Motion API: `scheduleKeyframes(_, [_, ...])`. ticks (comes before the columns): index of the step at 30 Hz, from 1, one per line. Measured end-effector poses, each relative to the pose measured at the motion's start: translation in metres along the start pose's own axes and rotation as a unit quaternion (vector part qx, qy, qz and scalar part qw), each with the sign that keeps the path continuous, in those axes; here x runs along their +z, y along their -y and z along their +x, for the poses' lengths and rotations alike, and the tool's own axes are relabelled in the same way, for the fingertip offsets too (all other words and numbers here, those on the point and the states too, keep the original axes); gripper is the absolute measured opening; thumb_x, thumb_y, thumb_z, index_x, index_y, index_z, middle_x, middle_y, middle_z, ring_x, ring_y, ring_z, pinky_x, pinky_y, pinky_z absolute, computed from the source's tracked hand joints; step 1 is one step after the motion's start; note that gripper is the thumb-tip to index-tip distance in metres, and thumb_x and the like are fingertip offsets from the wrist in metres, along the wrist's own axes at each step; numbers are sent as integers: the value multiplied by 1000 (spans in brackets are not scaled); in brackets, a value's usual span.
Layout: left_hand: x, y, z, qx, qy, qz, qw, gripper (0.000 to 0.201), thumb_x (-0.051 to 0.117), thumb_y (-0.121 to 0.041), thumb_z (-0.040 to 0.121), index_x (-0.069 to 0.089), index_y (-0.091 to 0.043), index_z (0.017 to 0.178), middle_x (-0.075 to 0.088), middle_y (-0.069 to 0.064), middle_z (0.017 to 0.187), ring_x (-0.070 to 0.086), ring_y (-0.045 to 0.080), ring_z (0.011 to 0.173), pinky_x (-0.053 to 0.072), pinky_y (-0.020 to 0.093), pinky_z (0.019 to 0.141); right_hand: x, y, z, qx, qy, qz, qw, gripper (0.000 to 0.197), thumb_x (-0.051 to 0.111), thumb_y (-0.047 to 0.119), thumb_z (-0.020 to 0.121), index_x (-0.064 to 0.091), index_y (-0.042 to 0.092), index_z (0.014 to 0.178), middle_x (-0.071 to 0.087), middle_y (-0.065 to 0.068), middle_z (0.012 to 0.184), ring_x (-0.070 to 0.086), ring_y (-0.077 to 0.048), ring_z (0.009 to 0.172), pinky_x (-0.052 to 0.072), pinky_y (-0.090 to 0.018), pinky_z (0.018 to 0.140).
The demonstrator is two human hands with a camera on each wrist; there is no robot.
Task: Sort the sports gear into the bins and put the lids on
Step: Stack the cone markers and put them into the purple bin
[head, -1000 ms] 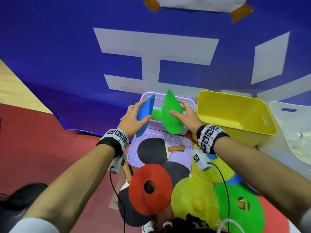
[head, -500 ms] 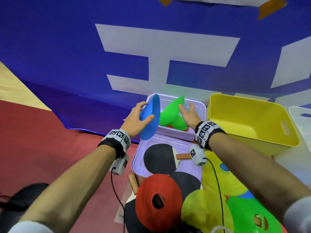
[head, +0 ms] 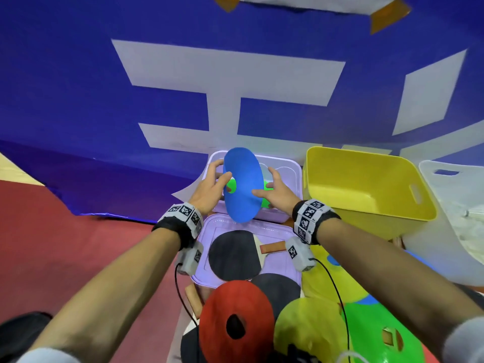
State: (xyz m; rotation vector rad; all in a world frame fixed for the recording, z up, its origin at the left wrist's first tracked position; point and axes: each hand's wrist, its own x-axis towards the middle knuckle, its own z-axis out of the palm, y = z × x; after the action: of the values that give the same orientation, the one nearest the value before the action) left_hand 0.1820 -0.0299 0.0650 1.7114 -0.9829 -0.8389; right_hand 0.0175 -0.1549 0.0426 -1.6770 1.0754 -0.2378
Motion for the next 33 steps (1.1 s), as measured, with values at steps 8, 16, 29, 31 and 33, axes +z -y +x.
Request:
scheduleKeyframes(8, [3, 7, 6, -26, 13, -82, 996, 21, 37, -36, 104, 38, -51, 119, 62, -1, 114, 63, 27, 107, 55, 34, 80, 4, -12, 12, 60, -8, 76, 995, 93, 69, 4, 85, 10, 26, 153, 61, -13, 123, 62, -32, 107, 56, -43, 75])
scheduleKeyframes(16, [-8, 32, 14, -30, -5, 57, 998, 70, 55, -40, 96, 12, -37, 151, 45, 3, 148, 51, 28, 128, 43, 47, 106, -1, -13, 29, 84, -140, 88, 983, 59, 40, -10, 86, 48, 14, 139, 62, -14, 95, 59, -25, 59, 52, -30, 45])
scheduleKeyframes(29, [9, 61, 13, -17, 39, 194, 980, 63, 59, -33, 94, 32, -17, 149, 33, 3, 155, 29, 22, 143, 28, 42, 115, 3, -29, 11, 68, -73, -117, 988, 69, 69, 26, 88, 37, 22, 148, 55, -5, 126, 58, -28, 115, 47, -35, 98])
scheduleKeyframes(31, [15, 64, 10, -14, 56, 214, 975, 59, 58, -36, 94, 37, -19, 147, 35, 3, 153, 27, 22, 143, 26, 45, 116, 5, -34, 1, 54, -73, -140, 986, 65, 68, 25, 88, 40, 21, 147, 55, -5, 128, 57, -26, 113, 45, -29, 92])
scheduleKeyframes(33, [22, 65, 5, -10, 60, 228, 972, 58, 57, -39, 94, 38, -21, 146, 33, 3, 154, 22, 21, 146, 23, 47, 117, 5, -37, -9, 38, -68, -158, 984, 63, 65, 25, 90, 39, 20, 147, 52, -7, 132, 55, -25, 116, 42, -26, 89])
